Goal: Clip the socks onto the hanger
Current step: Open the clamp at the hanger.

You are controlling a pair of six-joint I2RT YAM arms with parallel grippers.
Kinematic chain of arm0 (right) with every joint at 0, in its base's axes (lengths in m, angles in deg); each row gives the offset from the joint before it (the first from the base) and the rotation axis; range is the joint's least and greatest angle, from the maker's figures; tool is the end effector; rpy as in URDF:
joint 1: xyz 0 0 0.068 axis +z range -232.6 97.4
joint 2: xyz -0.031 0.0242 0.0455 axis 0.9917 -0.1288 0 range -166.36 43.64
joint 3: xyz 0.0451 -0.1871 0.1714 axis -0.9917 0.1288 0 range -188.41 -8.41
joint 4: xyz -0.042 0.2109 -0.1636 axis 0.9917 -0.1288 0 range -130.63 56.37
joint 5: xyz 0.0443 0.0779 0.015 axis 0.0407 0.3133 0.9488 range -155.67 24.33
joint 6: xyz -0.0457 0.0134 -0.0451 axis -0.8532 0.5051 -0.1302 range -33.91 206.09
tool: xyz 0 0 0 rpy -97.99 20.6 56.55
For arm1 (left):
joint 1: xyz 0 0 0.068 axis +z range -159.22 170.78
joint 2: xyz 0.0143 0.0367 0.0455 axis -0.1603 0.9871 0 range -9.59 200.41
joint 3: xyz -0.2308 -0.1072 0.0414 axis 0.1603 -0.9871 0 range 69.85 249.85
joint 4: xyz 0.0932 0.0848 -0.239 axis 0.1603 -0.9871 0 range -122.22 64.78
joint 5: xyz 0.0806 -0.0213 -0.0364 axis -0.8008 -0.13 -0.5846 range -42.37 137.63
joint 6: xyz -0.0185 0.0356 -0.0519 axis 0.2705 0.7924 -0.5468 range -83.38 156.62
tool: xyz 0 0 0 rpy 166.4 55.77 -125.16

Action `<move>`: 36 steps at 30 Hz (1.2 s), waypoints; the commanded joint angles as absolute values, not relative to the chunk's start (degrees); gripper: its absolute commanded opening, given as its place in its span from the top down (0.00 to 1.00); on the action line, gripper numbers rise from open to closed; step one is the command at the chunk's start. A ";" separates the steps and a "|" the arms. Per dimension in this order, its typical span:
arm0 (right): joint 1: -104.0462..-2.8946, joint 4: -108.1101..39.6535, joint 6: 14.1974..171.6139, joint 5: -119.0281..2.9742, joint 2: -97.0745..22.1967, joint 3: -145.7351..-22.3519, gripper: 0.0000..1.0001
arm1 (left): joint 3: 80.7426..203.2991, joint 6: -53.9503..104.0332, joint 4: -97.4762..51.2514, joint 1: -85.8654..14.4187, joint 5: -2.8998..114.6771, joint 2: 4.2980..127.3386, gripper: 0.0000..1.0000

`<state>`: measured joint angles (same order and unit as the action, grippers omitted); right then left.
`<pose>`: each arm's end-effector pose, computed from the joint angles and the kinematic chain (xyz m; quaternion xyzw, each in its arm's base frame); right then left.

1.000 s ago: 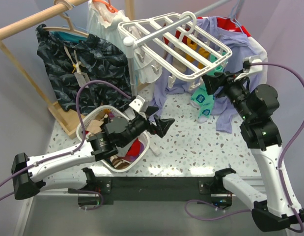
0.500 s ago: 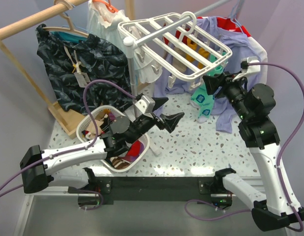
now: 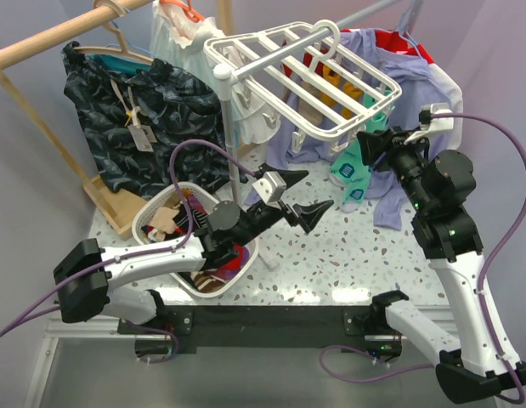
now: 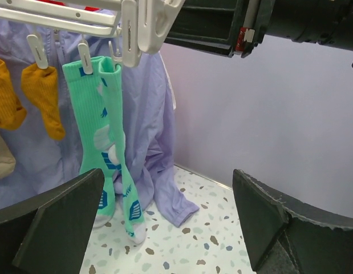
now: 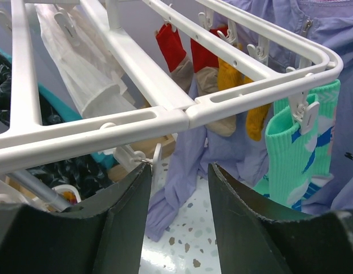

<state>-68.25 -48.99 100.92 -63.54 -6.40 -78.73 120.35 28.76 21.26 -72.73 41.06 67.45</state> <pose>0.1965 0.0522 0.4591 -0.0108 0.6760 0.1977 0.7098 0.1553 -0.2985 0.3384 0.2260 0.5287 -0.4502 0.6832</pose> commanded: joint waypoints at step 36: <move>-68.10 -49.28 101.30 -56.35 -7.07 -85.05 0.99 | 143.85 44.71 42.54 -68.20 48.60 90.43 0.44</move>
